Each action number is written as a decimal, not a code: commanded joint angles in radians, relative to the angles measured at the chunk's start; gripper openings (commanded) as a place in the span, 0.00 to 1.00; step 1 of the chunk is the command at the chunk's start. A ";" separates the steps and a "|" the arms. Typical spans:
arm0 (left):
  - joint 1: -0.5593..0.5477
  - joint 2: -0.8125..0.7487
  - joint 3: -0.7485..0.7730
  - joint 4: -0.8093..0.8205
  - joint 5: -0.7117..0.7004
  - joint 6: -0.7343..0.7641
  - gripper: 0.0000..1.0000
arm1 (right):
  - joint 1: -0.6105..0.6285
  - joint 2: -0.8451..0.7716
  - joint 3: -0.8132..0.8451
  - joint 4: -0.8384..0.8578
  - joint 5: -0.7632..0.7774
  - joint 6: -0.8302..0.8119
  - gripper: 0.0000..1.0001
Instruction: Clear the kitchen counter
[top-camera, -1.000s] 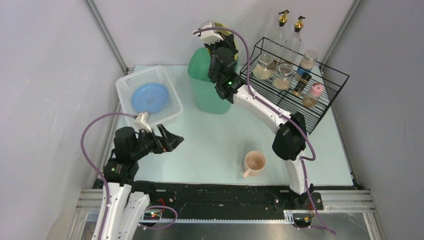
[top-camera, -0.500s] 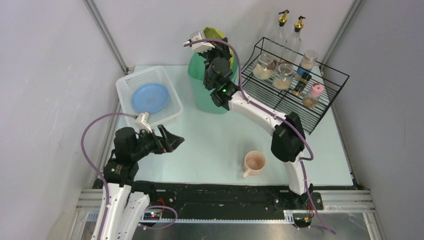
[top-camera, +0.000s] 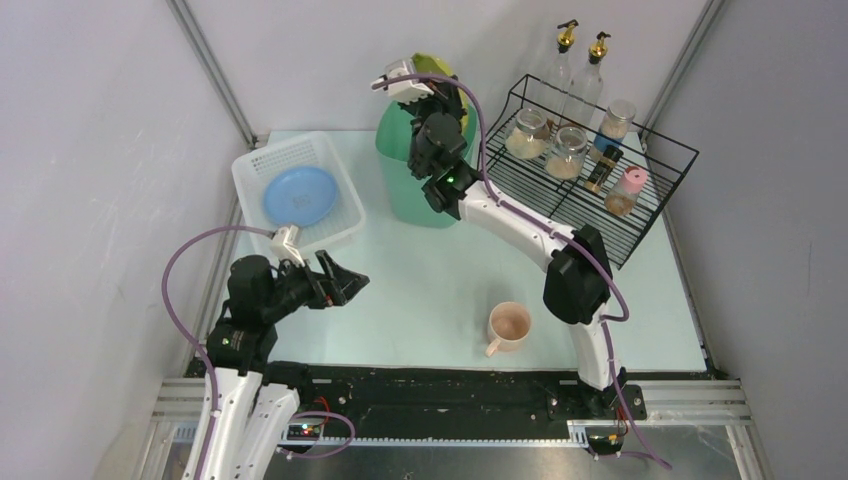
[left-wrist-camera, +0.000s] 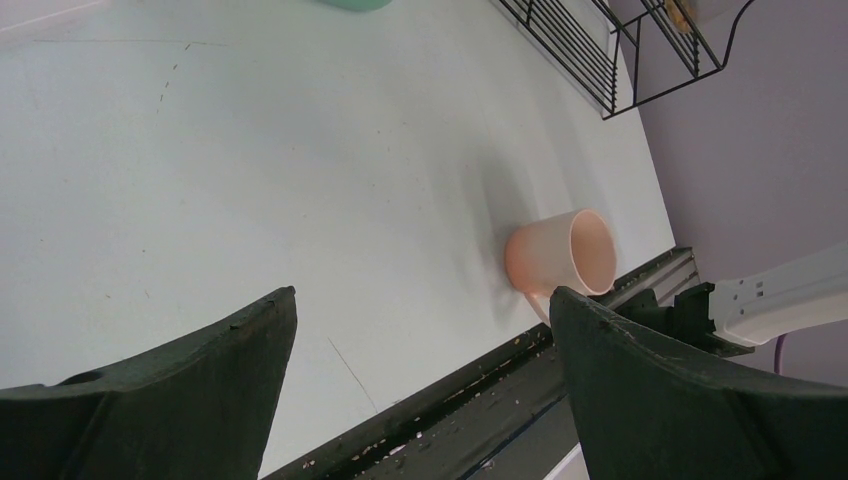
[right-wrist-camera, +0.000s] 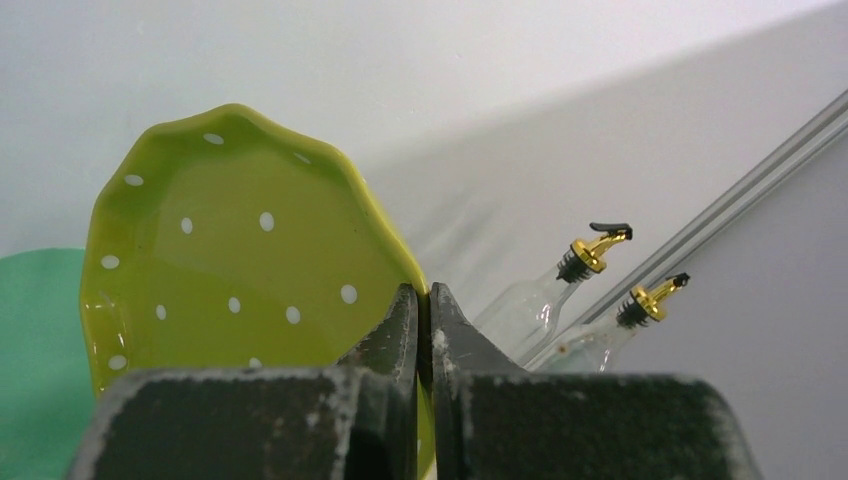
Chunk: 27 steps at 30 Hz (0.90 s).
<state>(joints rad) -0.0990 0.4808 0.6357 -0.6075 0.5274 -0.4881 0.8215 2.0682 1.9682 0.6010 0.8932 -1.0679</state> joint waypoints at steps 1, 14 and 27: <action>-0.008 -0.021 -0.002 0.034 0.019 0.020 1.00 | 0.005 -0.159 0.082 0.063 0.002 0.111 0.00; -0.011 -0.018 0.000 0.034 0.016 0.018 1.00 | 0.030 -0.383 0.022 -0.170 0.026 0.384 0.00; -0.010 -0.017 0.116 0.044 0.039 -0.029 1.00 | 0.055 -0.734 -0.284 -0.704 -0.002 1.023 0.00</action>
<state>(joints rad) -0.1028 0.4583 0.6632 -0.6090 0.5491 -0.4950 0.8688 1.4403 1.7420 0.0067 0.9356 -0.3470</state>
